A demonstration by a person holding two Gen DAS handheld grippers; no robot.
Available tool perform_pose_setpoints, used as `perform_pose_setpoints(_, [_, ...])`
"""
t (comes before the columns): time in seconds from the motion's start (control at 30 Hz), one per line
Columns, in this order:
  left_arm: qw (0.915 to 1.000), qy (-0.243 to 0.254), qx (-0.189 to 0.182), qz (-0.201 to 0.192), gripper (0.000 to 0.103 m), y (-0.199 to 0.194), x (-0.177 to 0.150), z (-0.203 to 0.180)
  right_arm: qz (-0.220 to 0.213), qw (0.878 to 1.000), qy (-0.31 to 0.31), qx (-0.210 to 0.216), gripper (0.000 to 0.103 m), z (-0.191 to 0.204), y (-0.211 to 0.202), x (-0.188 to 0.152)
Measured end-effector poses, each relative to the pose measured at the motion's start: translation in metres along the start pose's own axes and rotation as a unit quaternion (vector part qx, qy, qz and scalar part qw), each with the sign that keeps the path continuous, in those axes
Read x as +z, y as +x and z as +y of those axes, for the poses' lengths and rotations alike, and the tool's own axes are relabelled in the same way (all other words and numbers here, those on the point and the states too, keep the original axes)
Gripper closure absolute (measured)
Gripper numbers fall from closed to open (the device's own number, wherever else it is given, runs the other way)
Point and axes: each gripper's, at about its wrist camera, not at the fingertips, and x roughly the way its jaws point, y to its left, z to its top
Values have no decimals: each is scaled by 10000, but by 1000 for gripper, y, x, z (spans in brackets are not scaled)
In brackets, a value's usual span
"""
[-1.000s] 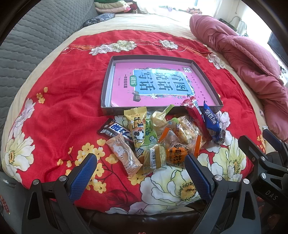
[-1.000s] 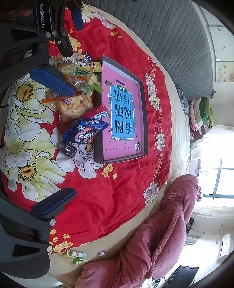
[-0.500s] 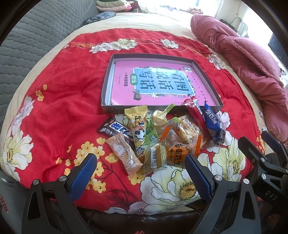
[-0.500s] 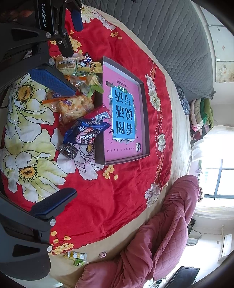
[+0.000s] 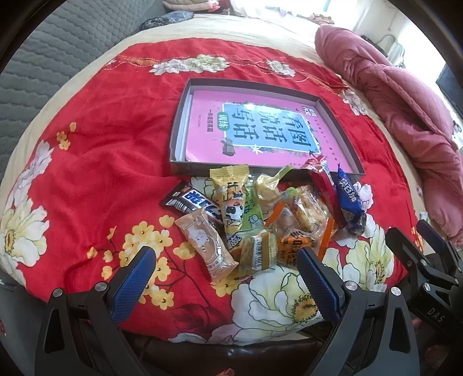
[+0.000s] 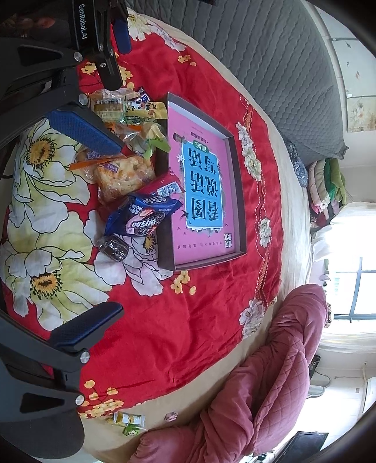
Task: Organize snacks
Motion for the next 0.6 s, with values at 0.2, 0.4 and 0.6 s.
perform_pose_setpoints(0.2, [9999, -95, -51, 107, 5, 6, -1, 6, 47, 9999, 56, 80, 1, -2, 4, -1])
perform_pose_setpoints(0.4, [9990, -380, -99, 206, 5, 13, 3, 23, 126, 9996, 172, 173, 1, -8, 10, -2])
perform_pose_setpoints(0.6, [9983, -529, -78, 211, 5, 19, 6, 37, 190, 9990, 300, 273, 1, -15, 16, -2])
